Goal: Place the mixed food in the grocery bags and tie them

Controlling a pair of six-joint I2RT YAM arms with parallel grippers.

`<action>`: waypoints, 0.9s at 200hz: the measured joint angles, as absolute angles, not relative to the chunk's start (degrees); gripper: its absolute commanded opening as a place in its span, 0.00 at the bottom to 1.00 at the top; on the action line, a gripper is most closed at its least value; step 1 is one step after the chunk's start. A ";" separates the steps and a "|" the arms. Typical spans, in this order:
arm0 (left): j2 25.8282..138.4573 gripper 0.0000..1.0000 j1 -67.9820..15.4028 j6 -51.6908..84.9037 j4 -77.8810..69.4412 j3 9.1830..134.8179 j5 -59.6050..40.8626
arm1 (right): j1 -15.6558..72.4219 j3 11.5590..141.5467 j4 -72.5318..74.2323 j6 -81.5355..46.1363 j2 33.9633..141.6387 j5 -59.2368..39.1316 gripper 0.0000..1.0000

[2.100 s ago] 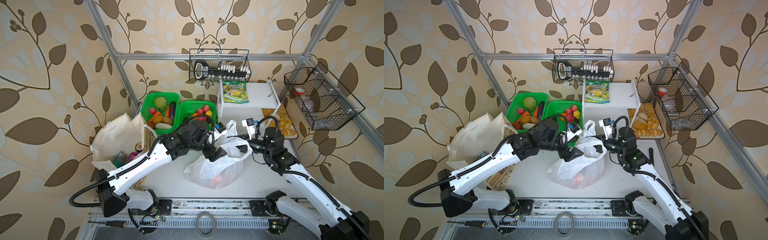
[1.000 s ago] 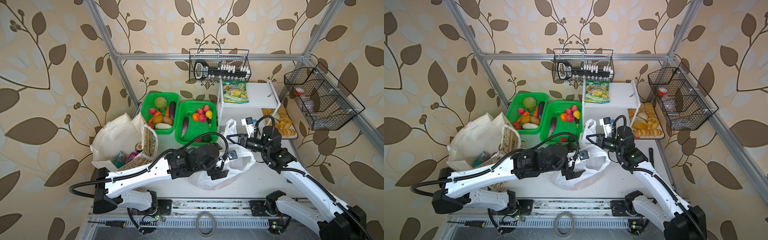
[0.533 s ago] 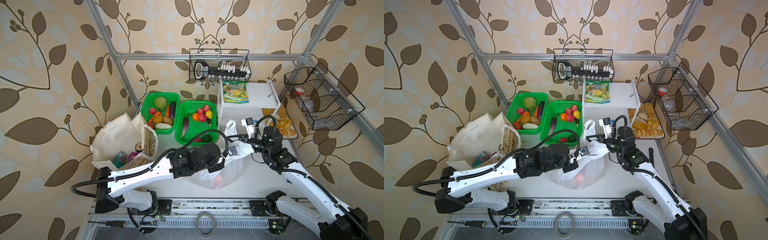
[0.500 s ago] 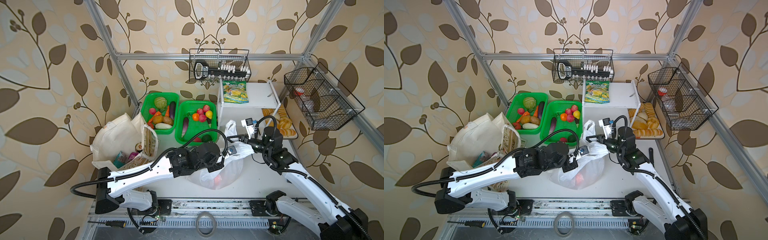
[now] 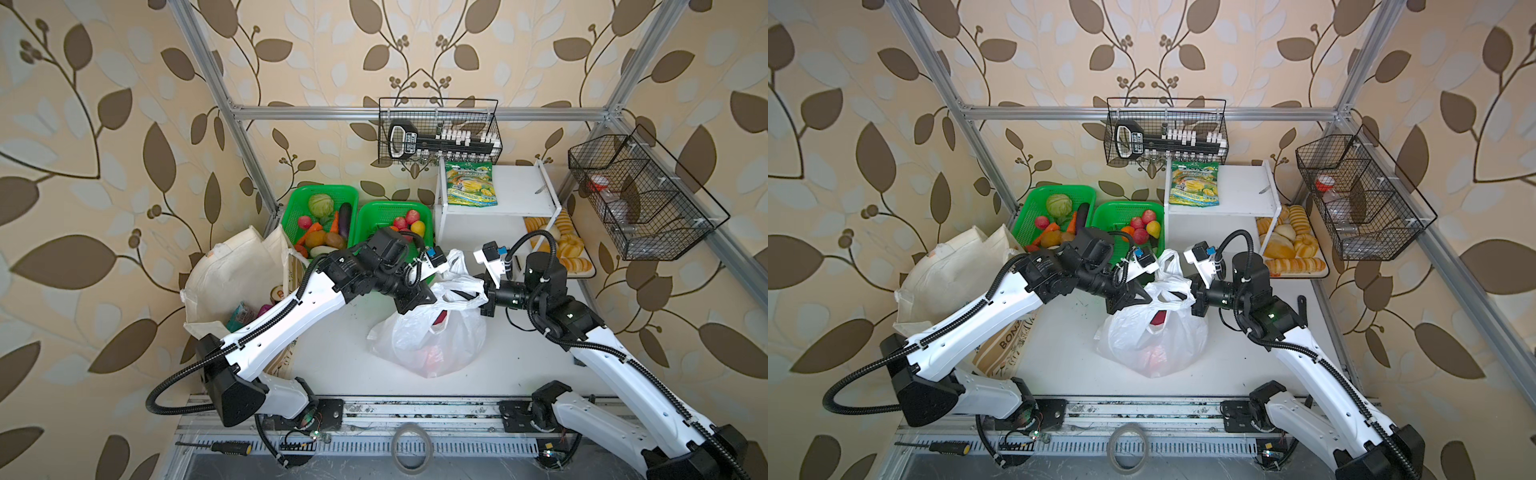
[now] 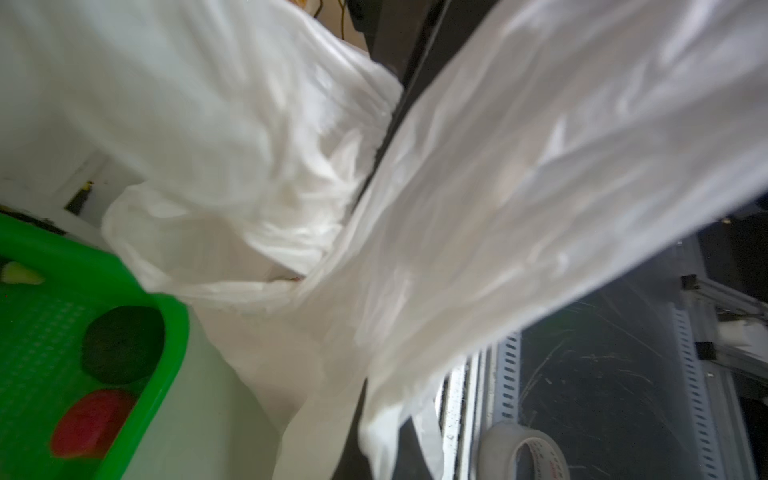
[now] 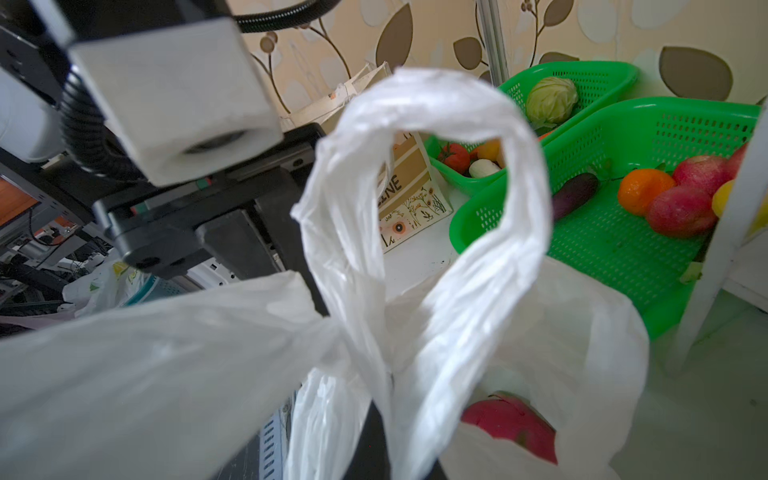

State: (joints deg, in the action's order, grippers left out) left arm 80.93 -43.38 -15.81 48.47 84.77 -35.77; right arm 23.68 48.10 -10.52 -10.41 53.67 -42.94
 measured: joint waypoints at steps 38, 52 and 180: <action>84.07 0.00 -41.58 -16.51 53.54 86.94 -43.42 | 24.91 49.10 -12.14 -5.69 53.78 -42.22 0.04; 85.23 0.00 -40.84 -16.36 54.26 87.02 -45.01 | 25.67 49.10 -12.88 -4.23 53.78 -42.02 0.10; 89.34 0.00 -36.62 -15.00 55.79 87.92 -58.61 | 21.82 45.32 -12.10 0.30 49.12 -47.40 0.63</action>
